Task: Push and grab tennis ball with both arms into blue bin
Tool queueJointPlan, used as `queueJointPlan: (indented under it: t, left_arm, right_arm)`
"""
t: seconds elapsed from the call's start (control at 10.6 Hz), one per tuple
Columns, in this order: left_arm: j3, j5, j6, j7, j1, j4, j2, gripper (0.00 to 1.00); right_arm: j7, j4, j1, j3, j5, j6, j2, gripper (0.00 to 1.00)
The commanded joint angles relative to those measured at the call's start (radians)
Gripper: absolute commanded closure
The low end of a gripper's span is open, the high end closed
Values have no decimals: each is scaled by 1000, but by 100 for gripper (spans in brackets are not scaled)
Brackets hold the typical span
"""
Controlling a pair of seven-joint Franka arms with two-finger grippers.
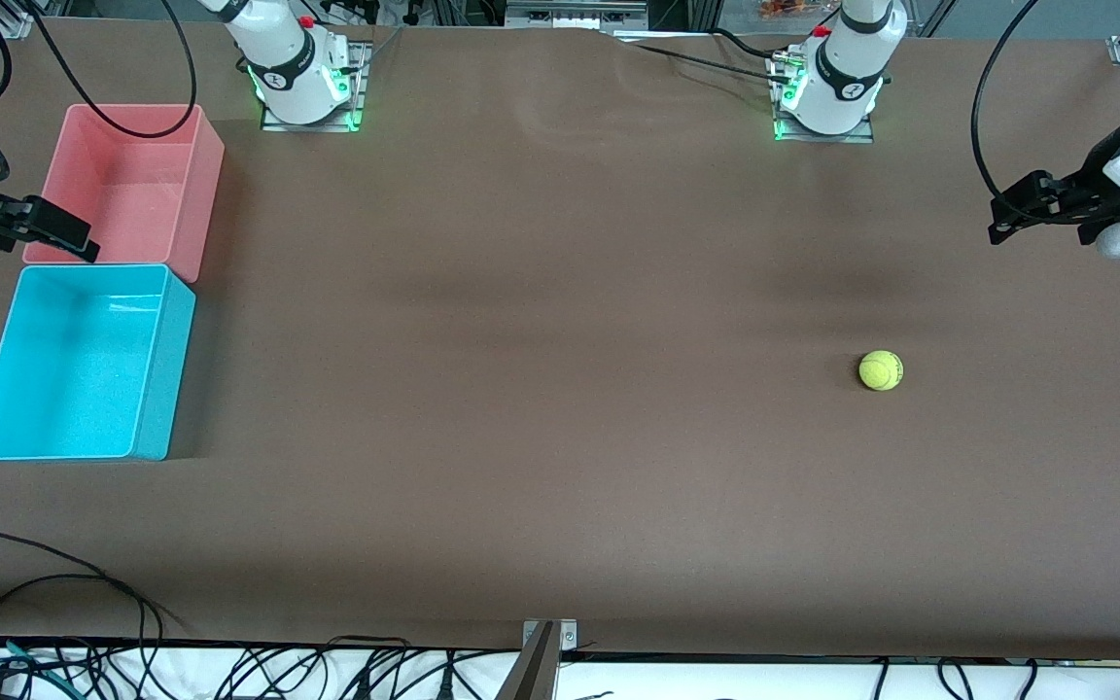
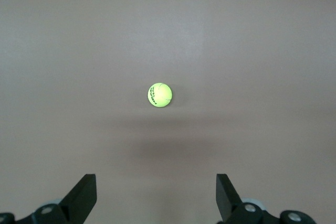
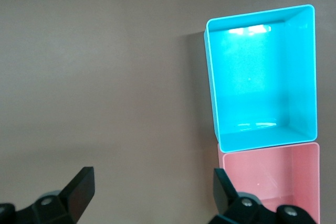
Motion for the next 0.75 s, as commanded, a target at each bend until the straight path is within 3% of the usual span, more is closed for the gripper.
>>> queueJointPlan:
  t: [0.0, 0.66]
  left_arm:
    - [-8, 28, -23, -11, 3, 34, 18, 0]
    - [-8, 28, -23, -12, 3, 33, 18, 0]
  right_arm:
    - [-12, 25, -5, 3, -14, -19, 12, 0]
    - [-15, 25, -9, -5, -12, -19, 19, 0]
